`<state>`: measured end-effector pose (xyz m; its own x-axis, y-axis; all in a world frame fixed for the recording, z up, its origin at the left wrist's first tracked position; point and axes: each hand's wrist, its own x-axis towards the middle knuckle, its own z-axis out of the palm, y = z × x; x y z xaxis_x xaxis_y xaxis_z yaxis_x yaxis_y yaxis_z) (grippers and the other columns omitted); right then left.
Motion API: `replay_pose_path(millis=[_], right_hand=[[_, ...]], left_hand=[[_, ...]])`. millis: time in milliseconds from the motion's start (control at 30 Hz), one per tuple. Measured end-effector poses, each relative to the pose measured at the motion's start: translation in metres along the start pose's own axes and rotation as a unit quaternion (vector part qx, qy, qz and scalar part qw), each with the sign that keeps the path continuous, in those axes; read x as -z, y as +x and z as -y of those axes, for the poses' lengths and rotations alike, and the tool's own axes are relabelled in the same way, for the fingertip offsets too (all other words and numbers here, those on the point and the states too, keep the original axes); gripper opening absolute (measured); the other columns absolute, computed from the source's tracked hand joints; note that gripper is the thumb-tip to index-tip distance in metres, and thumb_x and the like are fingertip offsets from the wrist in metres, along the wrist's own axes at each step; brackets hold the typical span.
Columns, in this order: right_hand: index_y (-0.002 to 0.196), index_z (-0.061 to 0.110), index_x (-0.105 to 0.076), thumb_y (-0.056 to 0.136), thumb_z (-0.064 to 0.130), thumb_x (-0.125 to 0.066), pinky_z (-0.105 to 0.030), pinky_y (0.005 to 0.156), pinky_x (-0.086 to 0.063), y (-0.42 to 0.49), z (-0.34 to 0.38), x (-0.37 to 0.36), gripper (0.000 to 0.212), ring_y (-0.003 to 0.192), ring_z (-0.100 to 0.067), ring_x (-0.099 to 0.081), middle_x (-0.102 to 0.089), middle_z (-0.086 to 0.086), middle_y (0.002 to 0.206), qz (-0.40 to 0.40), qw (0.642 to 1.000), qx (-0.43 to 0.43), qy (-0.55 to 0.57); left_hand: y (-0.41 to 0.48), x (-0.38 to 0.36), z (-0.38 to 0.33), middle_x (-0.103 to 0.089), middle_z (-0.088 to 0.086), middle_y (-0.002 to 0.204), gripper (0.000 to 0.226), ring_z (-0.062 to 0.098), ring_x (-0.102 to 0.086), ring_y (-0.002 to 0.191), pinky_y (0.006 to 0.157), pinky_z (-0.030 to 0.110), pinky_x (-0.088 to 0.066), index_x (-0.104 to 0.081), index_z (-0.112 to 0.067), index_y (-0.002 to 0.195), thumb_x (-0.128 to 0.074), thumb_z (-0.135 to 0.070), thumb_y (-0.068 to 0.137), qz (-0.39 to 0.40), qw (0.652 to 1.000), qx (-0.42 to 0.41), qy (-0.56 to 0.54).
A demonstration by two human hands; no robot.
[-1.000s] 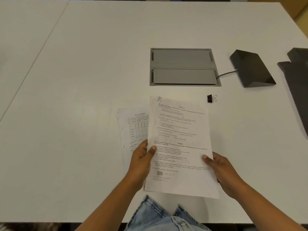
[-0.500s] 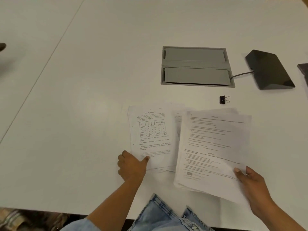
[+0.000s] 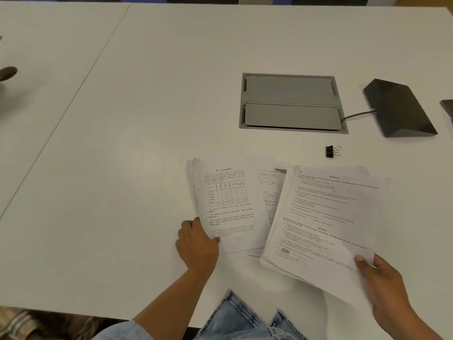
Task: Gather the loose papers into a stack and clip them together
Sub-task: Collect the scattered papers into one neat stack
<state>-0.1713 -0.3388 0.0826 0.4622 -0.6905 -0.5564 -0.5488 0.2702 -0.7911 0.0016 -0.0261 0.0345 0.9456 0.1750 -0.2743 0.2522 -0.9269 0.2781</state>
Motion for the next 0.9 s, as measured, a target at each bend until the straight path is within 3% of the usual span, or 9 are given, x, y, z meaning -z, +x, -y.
replay_pose_path(millis=[133, 267, 367, 467, 567, 700, 800, 900], right_hand=[[0.12, 0.011, -0.066, 0.099, 0.01, -0.056, -0.038, 0.082, -0.05, -0.001, 0.003, -0.003, 0.024, 0.089, -0.024, -0.068, -0.072, -0.003, 0.106, 0.006, 1.0, 0.008, 0.006], [0.119, 0.01, -0.067, 0.099, 0.011, -0.056, -0.033, 0.073, -0.051, 0.0, 0.002, 0.0, 0.023, 0.085, -0.023, -0.068, -0.072, -0.003, 0.102, 0.003, 1.0, 0.013, 0.006], [0.117, 0.012, -0.068, 0.099, 0.011, -0.056, -0.033, 0.072, -0.051, 0.001, 0.001, 0.003, 0.022, 0.083, -0.021, -0.068, -0.073, 0.001, 0.1, -0.002, 1.0, 0.017, 0.007], [0.115, 0.014, -0.068, 0.099, 0.011, -0.057, -0.033, 0.073, -0.051, 0.002, 0.0, 0.005, 0.021, 0.083, -0.02, -0.068, -0.073, 0.002, 0.101, -0.008, 1.0, 0.017, 0.005], [0.115, 0.017, -0.069, 0.098, 0.012, -0.057, -0.032, 0.074, -0.051, 0.001, 0.001, 0.007, 0.021, 0.084, -0.019, -0.068, -0.076, 0.009, 0.094, -0.013, 1.0, 0.015, 0.01], [0.115, 0.017, -0.068, 0.098, 0.012, -0.057, -0.03, 0.074, -0.052, 0.001, 0.003, 0.008, 0.02, 0.084, -0.018, -0.069, -0.075, 0.008, 0.096, -0.013, 1.0, 0.016, 0.018], [0.114, 0.018, -0.068, 0.099, 0.011, -0.056, -0.031, 0.071, -0.054, 0.001, 0.004, 0.009, 0.02, 0.083, -0.017, -0.07, -0.074, 0.007, 0.098, -0.015, 1.0, 0.014, 0.021], [0.109, 0.018, -0.069, 0.099, 0.01, -0.056, -0.027, 0.066, -0.059, 0.001, 0.004, 0.009, 0.018, 0.076, -0.013, -0.074, -0.077, 0.01, 0.091, -0.014, 1.0, 0.011, 0.018]], left_hand=[[0.001, -0.002, -0.001, -0.054, 0.006, 0.132, 0.082, 0.024, -0.052, 0.12, 0.098, 0.038, -0.042, -0.049, -0.019, 0.143, -0.085, -0.038, 0.072, 0.011, 1.0, -0.006, -0.002], [0.003, -0.004, -0.008, -0.069, 0.005, 0.113, 0.052, 0.018, -0.064, 0.089, 0.077, 0.032, -0.056, -0.057, -0.015, 0.122, -0.083, -0.009, 0.076, 0.131, 0.97, -0.005, -0.203], [0.002, -0.008, -0.017, -0.067, 0.001, 0.098, 0.045, 0.017, -0.063, 0.083, 0.072, 0.027, -0.054, -0.058, -0.013, 0.114, -0.082, -0.007, 0.077, 0.161, 0.961, -0.007, -0.223], [-0.001, -0.013, -0.023, -0.061, -0.003, 0.084, 0.03, 0.014, -0.059, 0.075, 0.062, 0.019, -0.046, -0.058, -0.015, 0.097, -0.081, -0.008, 0.078, 0.152, 0.963, 0.012, -0.221], [-0.003, -0.015, -0.027, -0.057, -0.005, 0.076, 0.019, 0.018, -0.061, 0.075, 0.062, 0.024, -0.048, -0.055, -0.016, 0.086, -0.069, -0.004, 0.084, 0.118, 0.974, 0.033, -0.192], [0.001, -0.009, -0.029, -0.065, 0.003, 0.095, 0.009, 0.024, -0.067, 0.088, 0.067, 0.028, -0.049, -0.064, -0.014, 0.098, -0.064, -0.009, 0.091, 0.069, 0.981, 0.059, -0.171], [0.004, -0.005, -0.029, -0.064, 0.007, 0.109, 0.024, 0.025, -0.065, 0.099, 0.08, 0.036, -0.056, -0.067, -0.014, 0.109, -0.072, -0.025, 0.088, 0.042, 0.99, 0.06, -0.122], [0.005, -0.006, -0.03, -0.058, 0.005, 0.114, 0.049, 0.023, -0.059, 0.105, 0.084, 0.034, -0.049, -0.064, -0.018, 0.111, -0.081, -0.046, 0.075, 0.056, 0.996, 0.04, -0.058]])
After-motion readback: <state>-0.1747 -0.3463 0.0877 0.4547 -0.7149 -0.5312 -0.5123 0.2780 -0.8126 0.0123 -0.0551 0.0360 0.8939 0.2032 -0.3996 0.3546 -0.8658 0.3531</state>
